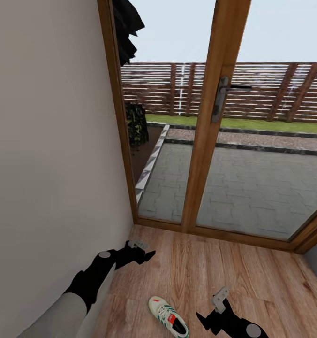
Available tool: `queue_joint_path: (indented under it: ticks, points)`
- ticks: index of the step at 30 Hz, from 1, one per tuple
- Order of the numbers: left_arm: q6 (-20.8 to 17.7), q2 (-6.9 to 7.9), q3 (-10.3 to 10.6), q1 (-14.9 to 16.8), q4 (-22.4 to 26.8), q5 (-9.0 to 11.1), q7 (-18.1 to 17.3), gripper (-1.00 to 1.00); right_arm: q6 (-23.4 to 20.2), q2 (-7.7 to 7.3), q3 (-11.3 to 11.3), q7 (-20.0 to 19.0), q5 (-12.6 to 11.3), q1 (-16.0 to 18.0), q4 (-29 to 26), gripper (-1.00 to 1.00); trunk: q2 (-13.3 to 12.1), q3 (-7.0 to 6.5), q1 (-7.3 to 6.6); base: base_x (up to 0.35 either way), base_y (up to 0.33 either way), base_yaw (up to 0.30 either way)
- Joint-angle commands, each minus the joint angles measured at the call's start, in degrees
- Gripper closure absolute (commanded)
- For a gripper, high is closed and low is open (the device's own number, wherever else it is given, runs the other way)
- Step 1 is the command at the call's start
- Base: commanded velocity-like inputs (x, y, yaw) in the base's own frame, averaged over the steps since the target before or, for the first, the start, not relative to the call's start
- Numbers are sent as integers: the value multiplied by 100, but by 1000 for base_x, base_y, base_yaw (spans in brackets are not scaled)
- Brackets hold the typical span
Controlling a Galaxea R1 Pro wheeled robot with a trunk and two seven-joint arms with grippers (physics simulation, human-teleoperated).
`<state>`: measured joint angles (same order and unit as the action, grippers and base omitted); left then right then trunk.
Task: Pick up the two gym shoes and the two sandals from the corridor floor and place them onto the hallstand (shoe rack) in the corridor, making sure they are on the rack and not on the floor. Arrange them so the two gym shoes are next to each other and the two sandals are next to each other.
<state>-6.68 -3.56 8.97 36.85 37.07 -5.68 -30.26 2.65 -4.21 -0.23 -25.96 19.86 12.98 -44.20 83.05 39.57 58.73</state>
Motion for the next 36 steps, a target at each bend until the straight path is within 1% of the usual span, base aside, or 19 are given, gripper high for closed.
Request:
queue_joint_path:
  ticks: [1,2,3,7,8,12,17,18,21,22,25,26,29,36]
  points:
    - [-41,-3,54,2,53,-48,-28,-100,27,-1,-3,-12,59,2,-4,-100,3,5,0,0,0,0]
    - [-63,-3,119,3,90,-46,-31,-100,27,-1,-3,-13,60,3,-5,-100,3,5,0,0,0,0]
    - [-118,-3,233,4,160,-38,-34,-100,26,-1,-3,-13,57,3,-8,-100,3,5,0,0,0,0]
    - [-275,-4,369,10,298,-28,-38,-100,26,4,-3,-14,55,4,-24,-100,3,5,0,0,0,0]
    - [-435,10,417,12,449,-9,-43,-100,25,23,-2,-14,53,3,-30,-100,43,23,22,0,0,0]
    - [-500,21,426,18,525,1,-48,-100,20,30,-2,-14,53,3,-30,-100,203,105,110,0,0,0]
    - [-711,10,428,95,593,5,-87,-100,-2,61,0,-3,46,17,-115,-100,404,235,219,0,0,0]
    - [-871,18,423,145,749,-2,-308,-100,-154,120,4,7,44,30,-203,-100,444,262,241,0,0,4]
    - [-898,20,422,184,830,0,-383,-100,-345,183,5,12,49,58,-263,-100,564,343,307,0,0,22]
    - [-946,14,419,243,885,3,-423,-100,-580,252,5,12,49,107,-381,-100,604,370,329,0,0,50]
    - [-1064,9,416,290,916,4,-447,-100,-792,303,7,12,49,154,-532,-100,724,451,395,0,0,57]
    - [-1161,8,415,308,930,5,-459,-100,-895,327,10,9,47,172,-633,-100,765,478,417,0,0,63]
    - [-1285,6,413,325,948,5,-490,-100,-1005,351,13,6,45,195,-789,-100,885,559,483,0,0,66]
    - [-1368,5,419,331,953,6,-539,-100,-1069,364,16,4,52,211,-870,-100,1166,749,637,0,0,69]
